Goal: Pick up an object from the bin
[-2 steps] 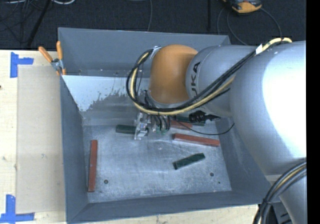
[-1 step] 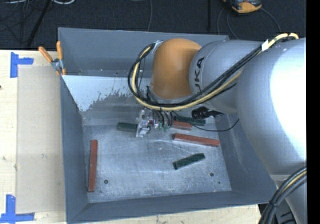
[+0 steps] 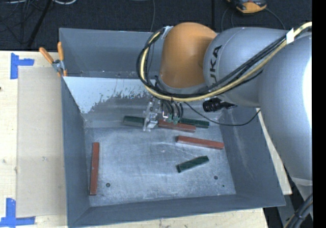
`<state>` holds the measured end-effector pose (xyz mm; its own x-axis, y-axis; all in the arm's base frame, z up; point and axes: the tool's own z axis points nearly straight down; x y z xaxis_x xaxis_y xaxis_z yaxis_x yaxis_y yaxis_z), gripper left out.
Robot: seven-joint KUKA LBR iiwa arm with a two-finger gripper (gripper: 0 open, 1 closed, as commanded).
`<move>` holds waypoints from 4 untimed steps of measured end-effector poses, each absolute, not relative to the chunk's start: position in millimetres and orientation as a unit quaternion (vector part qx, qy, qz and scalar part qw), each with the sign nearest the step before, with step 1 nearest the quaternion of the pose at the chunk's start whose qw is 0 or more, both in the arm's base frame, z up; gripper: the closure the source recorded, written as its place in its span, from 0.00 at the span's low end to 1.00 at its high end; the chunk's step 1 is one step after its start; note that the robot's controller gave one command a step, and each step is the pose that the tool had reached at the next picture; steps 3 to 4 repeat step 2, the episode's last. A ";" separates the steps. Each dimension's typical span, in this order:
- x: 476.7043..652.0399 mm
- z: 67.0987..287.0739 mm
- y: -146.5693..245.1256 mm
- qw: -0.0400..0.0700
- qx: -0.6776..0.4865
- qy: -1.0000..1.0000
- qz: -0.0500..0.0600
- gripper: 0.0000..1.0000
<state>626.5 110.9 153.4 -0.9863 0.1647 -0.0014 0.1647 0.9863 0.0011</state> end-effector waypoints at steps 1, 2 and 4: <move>626.3 117.3 111.0 -0.001 0.083 0.997 0.000 1.00; 627.6 159.2 110.2 0.001 0.084 0.996 0.001 1.00; 627.6 159.2 110.2 0.001 0.084 0.996 0.001 1.00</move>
Offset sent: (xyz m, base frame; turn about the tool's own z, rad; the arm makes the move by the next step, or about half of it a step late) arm 0.0000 -0.0001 0.0052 0.0000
